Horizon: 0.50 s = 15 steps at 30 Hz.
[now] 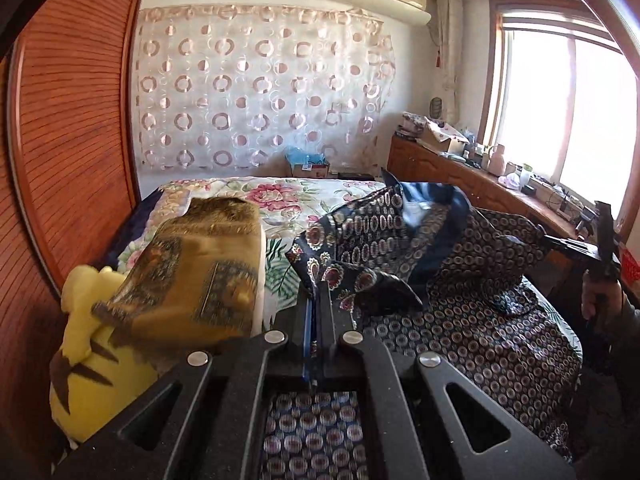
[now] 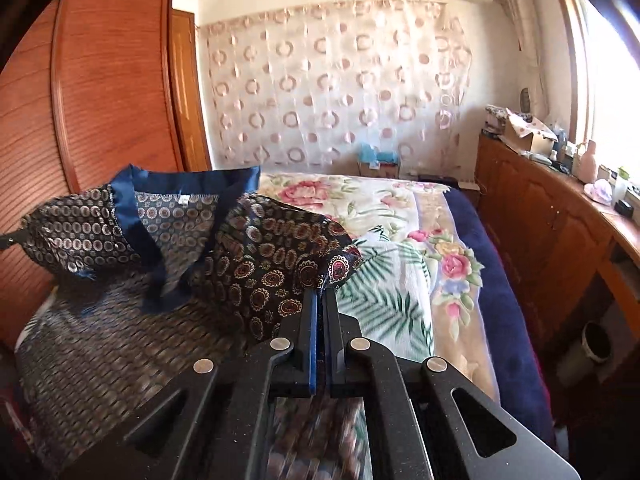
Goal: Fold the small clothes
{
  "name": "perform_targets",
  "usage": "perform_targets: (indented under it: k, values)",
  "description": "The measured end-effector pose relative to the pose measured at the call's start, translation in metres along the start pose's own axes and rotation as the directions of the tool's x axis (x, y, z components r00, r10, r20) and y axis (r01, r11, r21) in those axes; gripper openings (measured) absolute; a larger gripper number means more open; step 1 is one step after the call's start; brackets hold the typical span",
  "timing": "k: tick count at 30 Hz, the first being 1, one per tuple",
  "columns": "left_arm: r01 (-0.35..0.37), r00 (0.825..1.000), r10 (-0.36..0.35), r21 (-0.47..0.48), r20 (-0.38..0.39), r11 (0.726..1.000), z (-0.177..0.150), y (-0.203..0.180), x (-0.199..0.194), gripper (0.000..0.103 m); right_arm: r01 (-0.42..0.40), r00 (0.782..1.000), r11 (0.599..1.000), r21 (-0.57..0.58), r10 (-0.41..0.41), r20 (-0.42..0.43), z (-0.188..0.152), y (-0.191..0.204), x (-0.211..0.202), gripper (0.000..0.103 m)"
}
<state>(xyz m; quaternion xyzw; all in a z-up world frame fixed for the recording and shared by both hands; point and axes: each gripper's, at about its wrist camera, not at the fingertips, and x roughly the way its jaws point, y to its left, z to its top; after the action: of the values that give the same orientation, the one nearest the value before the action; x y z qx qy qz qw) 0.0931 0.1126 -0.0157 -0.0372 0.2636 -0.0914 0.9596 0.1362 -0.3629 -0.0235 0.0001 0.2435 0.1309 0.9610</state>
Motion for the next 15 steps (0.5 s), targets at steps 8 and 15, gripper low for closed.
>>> perform_targets:
  k: [8, 15]
  values:
    - [-0.055, 0.998, 0.054, -0.021, -0.026, 0.998, -0.047, 0.013, -0.044, 0.002, -0.034, 0.999, 0.995, 0.094, 0.037, -0.035, -0.073, -0.004, -0.073, 0.002]
    - [-0.086, 0.995, 0.08, -0.109, -0.057, 0.99, -0.081, 0.032, -0.067, 0.002, 0.017, 0.995, 0.994, 0.104, -0.006, -0.104, -0.09, -0.004, -0.11, 0.002]
